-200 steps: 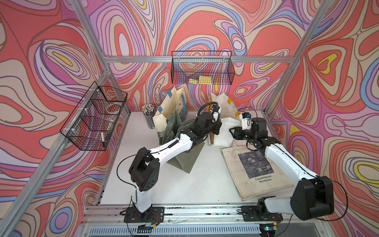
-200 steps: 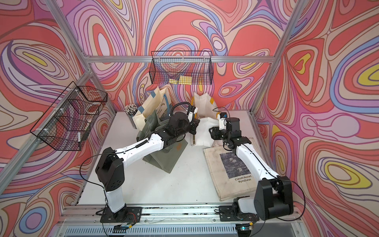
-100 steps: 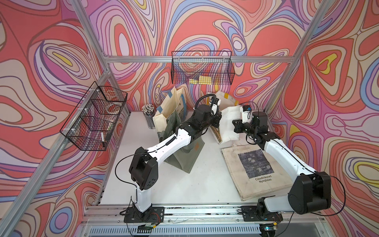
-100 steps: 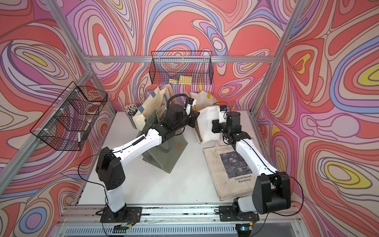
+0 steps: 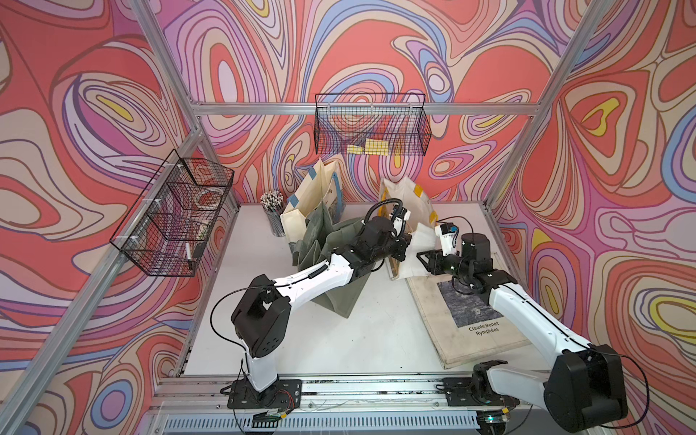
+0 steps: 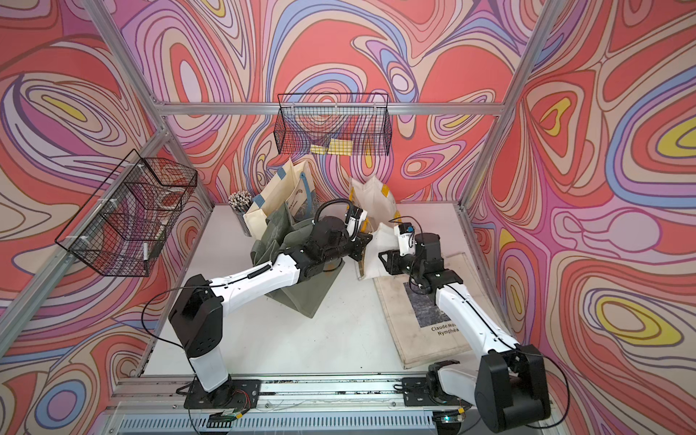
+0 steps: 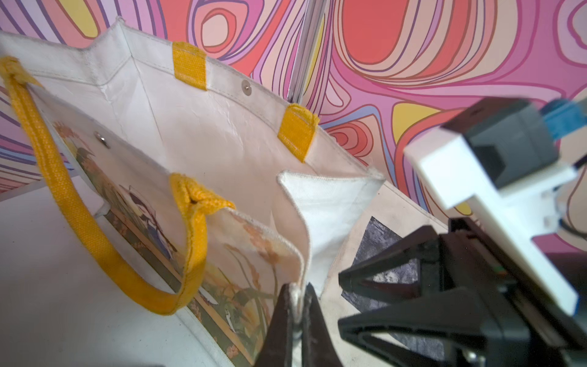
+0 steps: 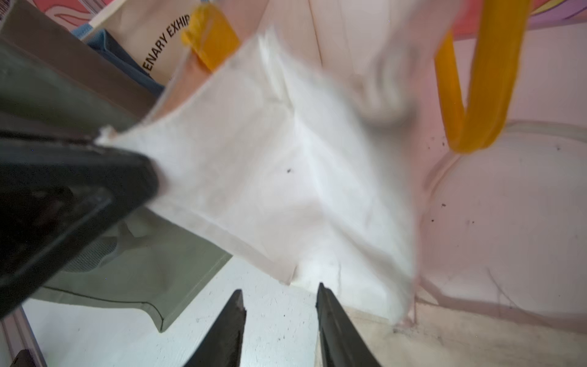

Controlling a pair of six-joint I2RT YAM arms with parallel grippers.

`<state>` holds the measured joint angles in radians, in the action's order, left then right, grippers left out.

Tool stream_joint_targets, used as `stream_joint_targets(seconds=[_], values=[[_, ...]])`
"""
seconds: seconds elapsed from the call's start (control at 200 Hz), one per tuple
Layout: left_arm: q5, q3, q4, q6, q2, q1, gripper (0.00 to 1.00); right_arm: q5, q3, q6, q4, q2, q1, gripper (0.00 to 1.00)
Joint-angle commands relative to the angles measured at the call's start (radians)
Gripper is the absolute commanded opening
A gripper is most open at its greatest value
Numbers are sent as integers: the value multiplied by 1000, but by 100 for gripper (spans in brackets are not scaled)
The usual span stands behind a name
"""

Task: Put away the canvas bag
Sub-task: Pick up the canvas bag from the center of the board.

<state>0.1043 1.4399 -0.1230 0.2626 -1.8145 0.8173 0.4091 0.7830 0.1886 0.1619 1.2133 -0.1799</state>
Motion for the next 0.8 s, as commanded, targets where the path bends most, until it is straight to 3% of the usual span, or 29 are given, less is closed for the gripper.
stream_joint_targets(seconds=[0.0, 0.175, 0.406, 0.791], values=[[-6, 0, -43, 31, 37, 4, 0, 5, -44, 10, -92, -37, -14, 45], [-17, -2, -34, 33, 46, 5, 0, -5, -174, 35, -310, -87, -21, 51], [4, 24, -25, 51, 21, 9, 0, -106, -258, 27, -594, -24, -102, 62], [7, 55, -17, 77, 4, 14, 0, -381, -312, -19, -856, 97, -198, 62]])
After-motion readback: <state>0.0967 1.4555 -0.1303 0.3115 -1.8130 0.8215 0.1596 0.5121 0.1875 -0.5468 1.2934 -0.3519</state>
